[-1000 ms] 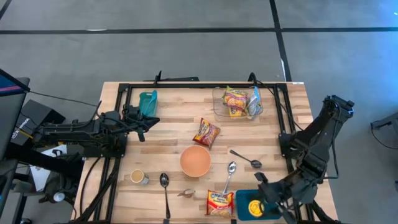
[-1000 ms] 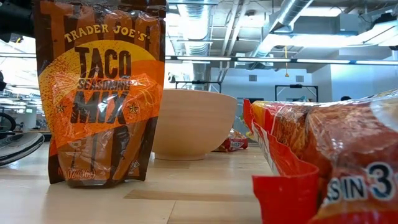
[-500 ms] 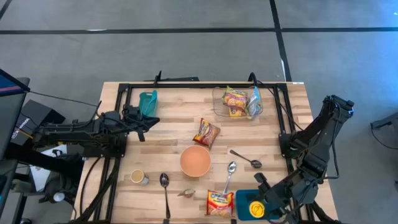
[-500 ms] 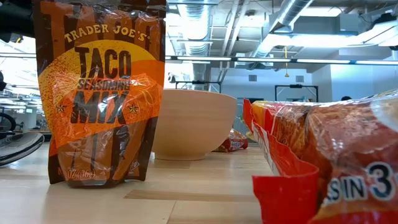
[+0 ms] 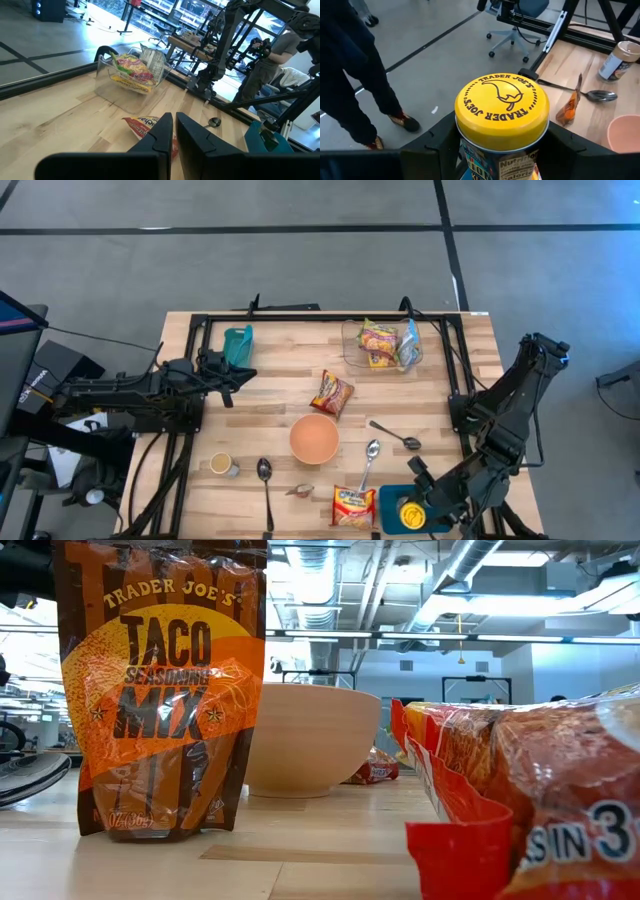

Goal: Pick & Place Food Item
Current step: Put the yellow seasoning can into the dark blue bin

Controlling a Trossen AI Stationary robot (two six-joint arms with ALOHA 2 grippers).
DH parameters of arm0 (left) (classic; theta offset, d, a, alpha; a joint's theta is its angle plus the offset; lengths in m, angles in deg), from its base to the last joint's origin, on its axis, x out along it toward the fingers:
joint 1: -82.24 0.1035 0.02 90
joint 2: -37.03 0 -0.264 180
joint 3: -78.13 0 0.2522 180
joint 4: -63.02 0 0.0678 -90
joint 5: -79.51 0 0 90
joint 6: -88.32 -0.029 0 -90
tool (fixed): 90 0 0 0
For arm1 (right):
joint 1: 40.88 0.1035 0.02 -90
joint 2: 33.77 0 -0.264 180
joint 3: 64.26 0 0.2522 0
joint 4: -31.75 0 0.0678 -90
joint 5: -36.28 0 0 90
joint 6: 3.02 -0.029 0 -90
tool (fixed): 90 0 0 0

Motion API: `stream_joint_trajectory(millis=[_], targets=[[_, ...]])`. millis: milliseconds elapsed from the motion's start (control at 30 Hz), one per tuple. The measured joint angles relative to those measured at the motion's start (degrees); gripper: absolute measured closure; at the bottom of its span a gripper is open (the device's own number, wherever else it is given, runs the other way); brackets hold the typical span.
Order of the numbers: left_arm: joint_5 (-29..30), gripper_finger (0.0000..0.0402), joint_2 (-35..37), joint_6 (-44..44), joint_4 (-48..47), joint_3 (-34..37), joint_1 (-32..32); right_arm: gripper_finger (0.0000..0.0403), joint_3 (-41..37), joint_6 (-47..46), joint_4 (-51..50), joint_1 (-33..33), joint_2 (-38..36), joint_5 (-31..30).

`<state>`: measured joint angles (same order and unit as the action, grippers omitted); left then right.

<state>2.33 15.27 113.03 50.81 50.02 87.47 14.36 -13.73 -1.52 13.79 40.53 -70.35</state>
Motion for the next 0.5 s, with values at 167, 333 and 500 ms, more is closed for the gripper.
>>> stream_joint_trajectory(millis=[167, 333, 500], targets=[[0.0, 0.0386, 0.0, 0.0, 0.0, 0.0, 0.0, 0.021, 0.0, -2.8, 0.0, 0.0, 0.0, 0.0], [0.0, 0.0386, 0.0, 0.0, 0.0, 0.0, 0.0, 0.021, 0.0, -2.8, 0.4, 0.0, 0.0, 0.0], [0.0, 0.0386, 0.0, 0.0, 0.0, 0.0, 0.0, 0.021, 0.0, -1.4, -0.8, 0.0, 0.1, 0.0]])
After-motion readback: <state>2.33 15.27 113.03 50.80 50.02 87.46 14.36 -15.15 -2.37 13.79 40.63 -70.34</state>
